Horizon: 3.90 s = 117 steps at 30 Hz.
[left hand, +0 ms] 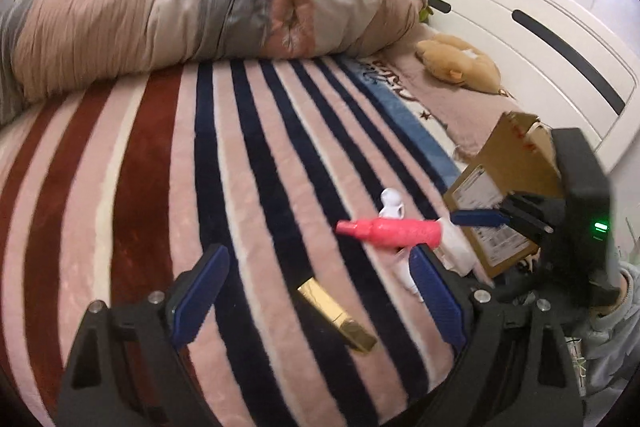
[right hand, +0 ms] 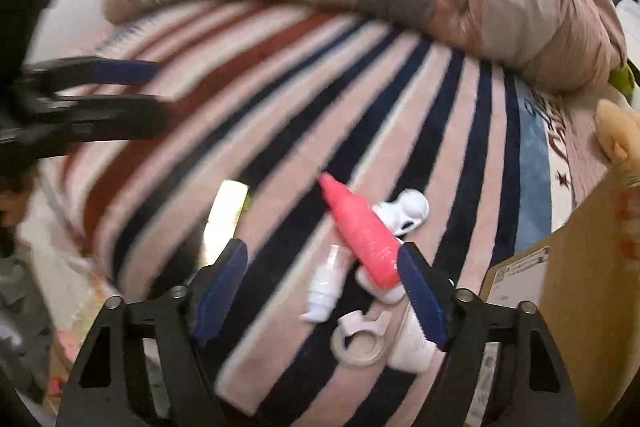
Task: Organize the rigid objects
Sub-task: 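Grasp the pink spray bottle with the right gripper, then close the left gripper on the pink bottle beside the right gripper, then lower the pink bottle into the box and open both grippers, then grasp the gold tube with the left gripper while the right gripper grasps the small white bottle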
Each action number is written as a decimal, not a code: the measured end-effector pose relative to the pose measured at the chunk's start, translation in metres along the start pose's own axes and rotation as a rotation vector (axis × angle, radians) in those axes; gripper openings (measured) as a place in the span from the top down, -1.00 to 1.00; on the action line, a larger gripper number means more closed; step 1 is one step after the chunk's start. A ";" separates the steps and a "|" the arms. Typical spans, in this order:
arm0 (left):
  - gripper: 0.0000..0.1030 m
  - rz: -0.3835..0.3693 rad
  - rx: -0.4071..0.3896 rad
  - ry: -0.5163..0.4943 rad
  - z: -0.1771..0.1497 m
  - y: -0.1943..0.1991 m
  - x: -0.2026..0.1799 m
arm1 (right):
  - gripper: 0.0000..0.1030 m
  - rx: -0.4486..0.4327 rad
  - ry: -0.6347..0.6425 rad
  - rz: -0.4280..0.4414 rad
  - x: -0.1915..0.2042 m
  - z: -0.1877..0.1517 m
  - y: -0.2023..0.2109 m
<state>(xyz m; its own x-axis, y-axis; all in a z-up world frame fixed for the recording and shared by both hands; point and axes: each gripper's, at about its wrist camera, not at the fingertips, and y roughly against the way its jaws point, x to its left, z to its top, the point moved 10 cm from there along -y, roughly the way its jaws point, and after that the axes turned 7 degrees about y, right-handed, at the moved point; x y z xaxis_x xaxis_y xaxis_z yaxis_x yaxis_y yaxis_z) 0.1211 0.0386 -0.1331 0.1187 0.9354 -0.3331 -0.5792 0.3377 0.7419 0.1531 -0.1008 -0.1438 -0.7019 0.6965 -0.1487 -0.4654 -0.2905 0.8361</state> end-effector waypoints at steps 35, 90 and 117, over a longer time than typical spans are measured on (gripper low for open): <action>0.05 -0.371 -0.109 -0.075 0.025 0.038 -0.124 | 0.49 -0.394 0.029 0.152 0.029 0.030 0.104; -0.59 0.033 -0.145 -0.115 0.032 0.032 -0.100 | -0.92 -0.404 -0.123 0.005 -0.048 -0.025 0.161; 0.70 0.102 -0.022 -0.025 -0.073 -0.088 -0.012 | 0.59 0.016 -0.122 0.100 0.002 -0.034 -0.062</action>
<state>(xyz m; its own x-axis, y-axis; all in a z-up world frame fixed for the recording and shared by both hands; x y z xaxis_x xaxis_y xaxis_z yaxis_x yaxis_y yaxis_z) 0.1119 -0.0097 -0.2370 0.0781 0.9673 -0.2414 -0.6065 0.2383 0.7585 0.1620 -0.1040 -0.2137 -0.6730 0.7396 -0.0001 -0.3872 -0.3523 0.8520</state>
